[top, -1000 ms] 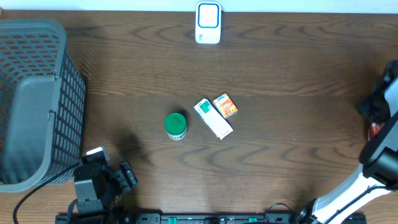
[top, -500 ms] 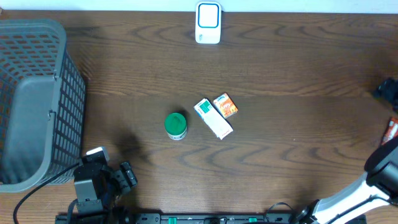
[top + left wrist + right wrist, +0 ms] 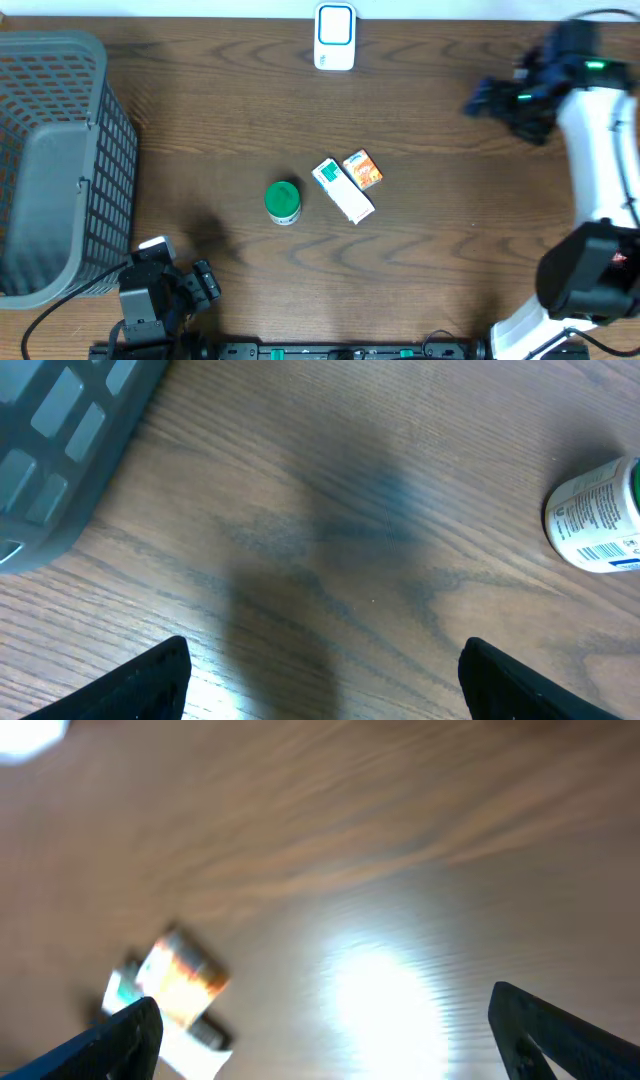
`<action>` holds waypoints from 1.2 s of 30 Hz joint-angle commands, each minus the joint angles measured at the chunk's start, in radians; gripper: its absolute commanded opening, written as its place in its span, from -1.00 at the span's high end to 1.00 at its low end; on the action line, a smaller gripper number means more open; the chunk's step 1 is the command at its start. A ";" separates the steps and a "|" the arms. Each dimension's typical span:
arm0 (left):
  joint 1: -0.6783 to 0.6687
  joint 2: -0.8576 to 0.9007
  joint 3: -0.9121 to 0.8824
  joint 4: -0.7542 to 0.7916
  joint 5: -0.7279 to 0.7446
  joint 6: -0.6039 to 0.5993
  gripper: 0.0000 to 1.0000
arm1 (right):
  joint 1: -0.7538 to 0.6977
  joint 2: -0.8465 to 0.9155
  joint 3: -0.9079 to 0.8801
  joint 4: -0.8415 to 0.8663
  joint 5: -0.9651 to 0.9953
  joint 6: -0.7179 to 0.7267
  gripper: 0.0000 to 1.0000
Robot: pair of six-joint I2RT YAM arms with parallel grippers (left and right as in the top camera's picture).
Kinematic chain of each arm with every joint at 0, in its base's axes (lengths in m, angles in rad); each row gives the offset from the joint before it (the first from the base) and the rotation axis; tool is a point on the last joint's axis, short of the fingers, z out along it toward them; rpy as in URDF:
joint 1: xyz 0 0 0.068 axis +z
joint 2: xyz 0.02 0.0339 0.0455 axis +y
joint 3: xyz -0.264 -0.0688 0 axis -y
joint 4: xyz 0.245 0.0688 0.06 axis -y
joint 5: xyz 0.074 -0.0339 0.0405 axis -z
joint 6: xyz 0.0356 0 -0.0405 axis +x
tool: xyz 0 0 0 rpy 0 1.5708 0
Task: Scan the item barcode
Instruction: 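Reach the right gripper to the orange box and grasp it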
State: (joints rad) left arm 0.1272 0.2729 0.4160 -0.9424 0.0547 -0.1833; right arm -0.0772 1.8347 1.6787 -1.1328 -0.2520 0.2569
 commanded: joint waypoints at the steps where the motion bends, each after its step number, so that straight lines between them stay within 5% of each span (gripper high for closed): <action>1: 0.000 -0.002 0.006 -0.003 0.008 0.006 -0.72 | 0.127 0.000 -0.051 -0.001 -0.019 0.014 -0.98; 8: 0.000 -0.002 0.006 -0.003 0.008 0.005 -0.72 | 0.369 0.000 -0.114 0.051 -0.051 -0.051 -0.99; 18: 0.000 -0.002 0.006 -0.003 0.008 0.006 -0.72 | 0.448 0.000 -0.236 0.210 0.051 0.648 -0.99; 26: 0.001 -0.002 0.006 -0.003 0.008 0.005 -0.72 | 0.463 0.000 -0.243 0.241 0.067 0.686 -0.99; 31: 0.001 -0.002 0.006 -0.003 0.008 0.006 -0.72 | 0.467 0.008 -0.243 0.153 0.044 0.963 -0.97; 36: 0.000 -0.002 0.006 -0.003 0.008 0.006 -0.72 | 0.489 0.036 -0.240 0.180 0.045 1.001 -0.98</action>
State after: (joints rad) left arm 0.1272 0.2729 0.4160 -0.9424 0.0547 -0.1833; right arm 0.3946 1.8431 1.4361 -0.9604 -0.2096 1.1648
